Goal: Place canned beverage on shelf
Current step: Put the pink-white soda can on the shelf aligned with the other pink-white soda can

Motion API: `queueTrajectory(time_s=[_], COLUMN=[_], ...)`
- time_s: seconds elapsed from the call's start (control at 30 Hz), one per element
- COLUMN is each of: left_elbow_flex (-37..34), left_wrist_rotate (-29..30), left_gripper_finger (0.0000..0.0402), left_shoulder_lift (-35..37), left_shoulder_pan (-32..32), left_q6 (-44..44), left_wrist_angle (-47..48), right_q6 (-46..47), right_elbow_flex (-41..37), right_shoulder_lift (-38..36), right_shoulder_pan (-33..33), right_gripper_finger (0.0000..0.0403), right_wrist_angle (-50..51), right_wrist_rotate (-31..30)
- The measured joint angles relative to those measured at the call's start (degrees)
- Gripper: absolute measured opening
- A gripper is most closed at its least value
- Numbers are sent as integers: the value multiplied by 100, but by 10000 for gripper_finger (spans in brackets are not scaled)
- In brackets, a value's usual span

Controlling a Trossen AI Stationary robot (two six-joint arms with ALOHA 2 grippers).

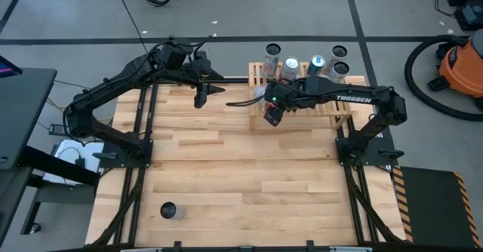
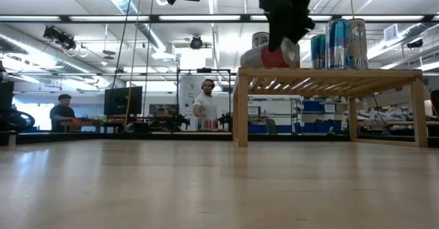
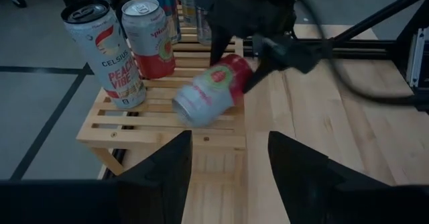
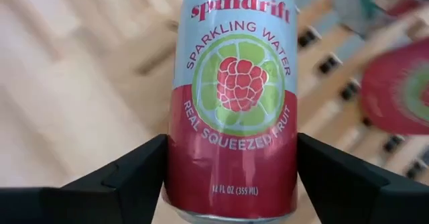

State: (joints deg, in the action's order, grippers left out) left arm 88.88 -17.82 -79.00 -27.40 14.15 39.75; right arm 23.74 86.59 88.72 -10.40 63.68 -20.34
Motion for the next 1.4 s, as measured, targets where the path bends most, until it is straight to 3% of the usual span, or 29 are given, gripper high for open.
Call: queueTrajectory(time_s=[0.23,1.0,1.4], left_elbow_flex=[-2,-2,-2], left_wrist_rotate=[0,0,0], left_gripper_finger=[197,197,197], left_shoulder_lift=[0,0,0], left_shoulder_pan=[0,-2,-2], left_q6=[-2,-22,-9], left_wrist_angle=[4,108,245], right_q6=[-230,-419,-574], right_elbow_flex=[230,225,225], right_shoulder_lift=[-10,166,316], right_shoulder_pan=[-54,-713,-780], right_gripper_finger=[338,338,337], right_wrist_angle=[-62,-456,-532], right_wrist_rotate=[13,245,658])
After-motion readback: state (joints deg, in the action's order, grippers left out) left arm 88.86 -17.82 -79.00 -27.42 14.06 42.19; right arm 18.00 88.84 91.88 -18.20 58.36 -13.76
